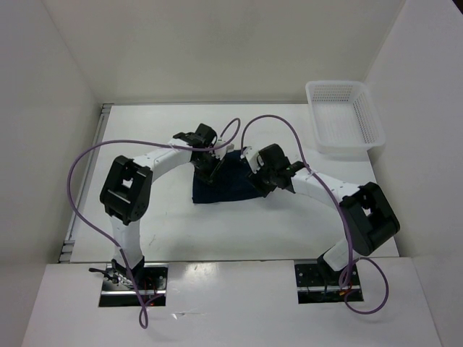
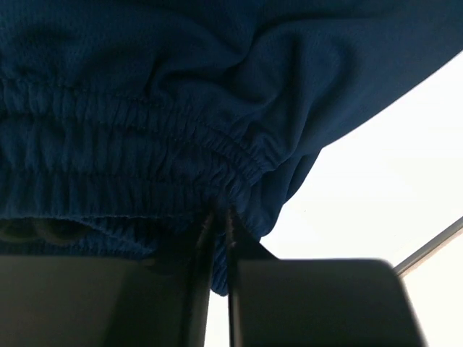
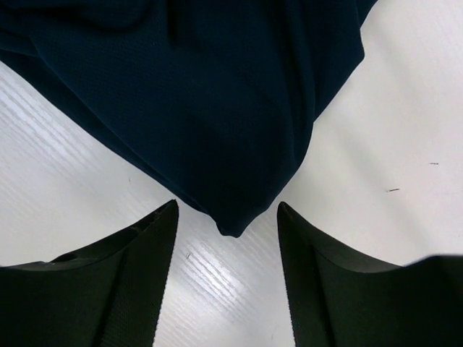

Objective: Fold and stack the shorts
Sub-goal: Fold the shorts

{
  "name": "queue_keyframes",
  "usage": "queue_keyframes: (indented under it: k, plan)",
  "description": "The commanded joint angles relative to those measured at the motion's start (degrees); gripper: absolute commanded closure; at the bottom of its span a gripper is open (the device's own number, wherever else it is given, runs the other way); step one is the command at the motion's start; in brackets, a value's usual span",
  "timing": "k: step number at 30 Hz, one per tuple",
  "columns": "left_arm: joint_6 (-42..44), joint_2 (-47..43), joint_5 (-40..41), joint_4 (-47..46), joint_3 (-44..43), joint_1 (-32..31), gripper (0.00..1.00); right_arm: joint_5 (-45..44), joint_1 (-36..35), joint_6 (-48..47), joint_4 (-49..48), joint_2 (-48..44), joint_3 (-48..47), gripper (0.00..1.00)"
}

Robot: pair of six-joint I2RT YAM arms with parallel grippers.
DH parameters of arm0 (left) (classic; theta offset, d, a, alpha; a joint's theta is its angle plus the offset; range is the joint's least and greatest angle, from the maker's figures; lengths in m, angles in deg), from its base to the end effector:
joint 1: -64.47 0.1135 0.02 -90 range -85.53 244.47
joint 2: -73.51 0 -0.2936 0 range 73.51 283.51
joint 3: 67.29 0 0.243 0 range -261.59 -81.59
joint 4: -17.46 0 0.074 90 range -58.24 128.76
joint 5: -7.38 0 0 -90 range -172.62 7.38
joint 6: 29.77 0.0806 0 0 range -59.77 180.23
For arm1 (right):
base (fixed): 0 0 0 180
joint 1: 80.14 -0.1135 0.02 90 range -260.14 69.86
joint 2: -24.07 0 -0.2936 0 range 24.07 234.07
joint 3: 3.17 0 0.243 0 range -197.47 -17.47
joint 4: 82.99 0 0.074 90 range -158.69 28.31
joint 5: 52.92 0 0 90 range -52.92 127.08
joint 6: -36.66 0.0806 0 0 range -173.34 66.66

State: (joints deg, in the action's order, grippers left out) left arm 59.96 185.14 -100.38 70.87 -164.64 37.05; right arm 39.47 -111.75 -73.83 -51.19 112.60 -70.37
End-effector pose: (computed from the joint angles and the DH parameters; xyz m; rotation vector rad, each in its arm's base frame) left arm 0.3623 -0.2157 0.1870 0.7373 2.6879 -0.5541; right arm 0.2806 0.1766 0.1950 -1.1143 2.2400 0.1327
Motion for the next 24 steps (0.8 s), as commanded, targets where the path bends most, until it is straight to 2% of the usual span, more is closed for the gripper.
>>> queue_keyframes:
  k: [1, 3, 7, 8, 12, 15, 19, 24]
  plan:
    - [0.3, 1.4, -1.0, -1.9, -1.4, 0.0, 0.92, 0.6, 0.4, -0.3, -5.1, -0.4, 1.0, 0.39]
    - [0.3, 1.9, -1.0, -1.9, -2.2, 0.0, 1.0, 0.1, 0.4, -0.9, -5.6, 0.2, 1.0, 0.5]
    - [0.3, 0.1, -1.0, 1.0, -5.6, 0.0, 1.0, -1.3, 0.4, -0.9, -6.2, 0.9, 1.5, 0.74]
    - [0.3, -1.6, -1.7, 2.9, -7.2, 1.9, 1.0, -1.9, 0.4, -0.9, -6.2, 0.9, 1.5, 0.84]
    - [0.3, -6.0, -1.1, 9.3, -10.3, 5.1, 1.0, -1.3, 0.4, -1.5, -5.6, 0.3, 1.5, 1.0]
    - [0.3, -9.3, 2.0, 14.0, -10.3, 5.1, 1.0, -0.5, 0.4, -2.0, -3.6, -0.3, 0.7, 1.0]
    - [0.3, -11.8, 1.2, 23.0, -9.3, 5.1, 1.0, 0.8, 0.4, -5.2, 1.0, -1.7, -2.1, 1.0]
    - [0.3, -13.0, 0.6, 24.0, 2.0, 5.1, 1.0, 7.4, -0.2, -10.3, 6.5, -3.9, -2.0, 1.0]
